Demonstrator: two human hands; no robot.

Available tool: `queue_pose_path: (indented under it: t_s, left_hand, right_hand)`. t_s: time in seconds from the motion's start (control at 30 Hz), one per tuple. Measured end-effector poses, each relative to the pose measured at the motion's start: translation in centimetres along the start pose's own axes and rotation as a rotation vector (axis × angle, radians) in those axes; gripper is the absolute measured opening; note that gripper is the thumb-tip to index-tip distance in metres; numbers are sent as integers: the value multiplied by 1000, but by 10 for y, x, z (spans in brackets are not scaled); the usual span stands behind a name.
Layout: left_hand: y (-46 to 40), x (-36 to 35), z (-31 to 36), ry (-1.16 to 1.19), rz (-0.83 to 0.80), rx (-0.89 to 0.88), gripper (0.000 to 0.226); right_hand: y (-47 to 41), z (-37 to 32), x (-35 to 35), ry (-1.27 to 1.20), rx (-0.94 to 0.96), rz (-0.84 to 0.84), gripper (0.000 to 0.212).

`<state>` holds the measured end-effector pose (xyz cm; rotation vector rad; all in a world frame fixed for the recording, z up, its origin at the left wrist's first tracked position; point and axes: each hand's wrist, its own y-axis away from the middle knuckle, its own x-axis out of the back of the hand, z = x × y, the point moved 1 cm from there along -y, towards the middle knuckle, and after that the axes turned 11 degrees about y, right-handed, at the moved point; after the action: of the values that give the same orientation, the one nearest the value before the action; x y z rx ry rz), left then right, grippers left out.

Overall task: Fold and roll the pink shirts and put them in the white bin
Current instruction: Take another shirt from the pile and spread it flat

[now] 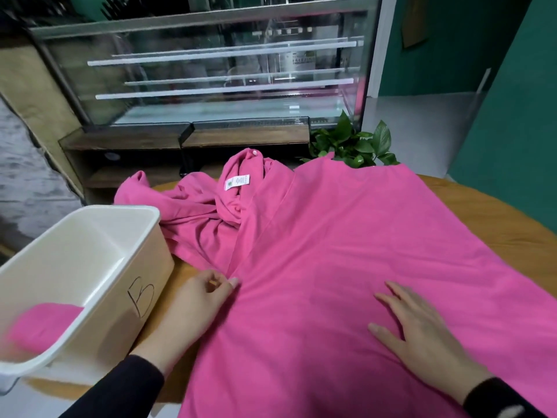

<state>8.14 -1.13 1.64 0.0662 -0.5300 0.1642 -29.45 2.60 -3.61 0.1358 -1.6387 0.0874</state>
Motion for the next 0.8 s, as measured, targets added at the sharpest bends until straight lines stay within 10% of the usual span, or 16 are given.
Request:
queue_pose_path:
  t_s: [0.4,0.57,0.8]
  left_hand:
    - [1,-23,-5,-347,-254,114,48]
    - [-32,-31,21,-162,1,-57,36]
    - [-54,-71,2,-81,-54,-58,53]
  right_hand:
    - [49,73,1,1,64,40,61]
    - [6,102,55,-168,-391,407,32]
    - [-30,142,44,-33,-811,100,55]
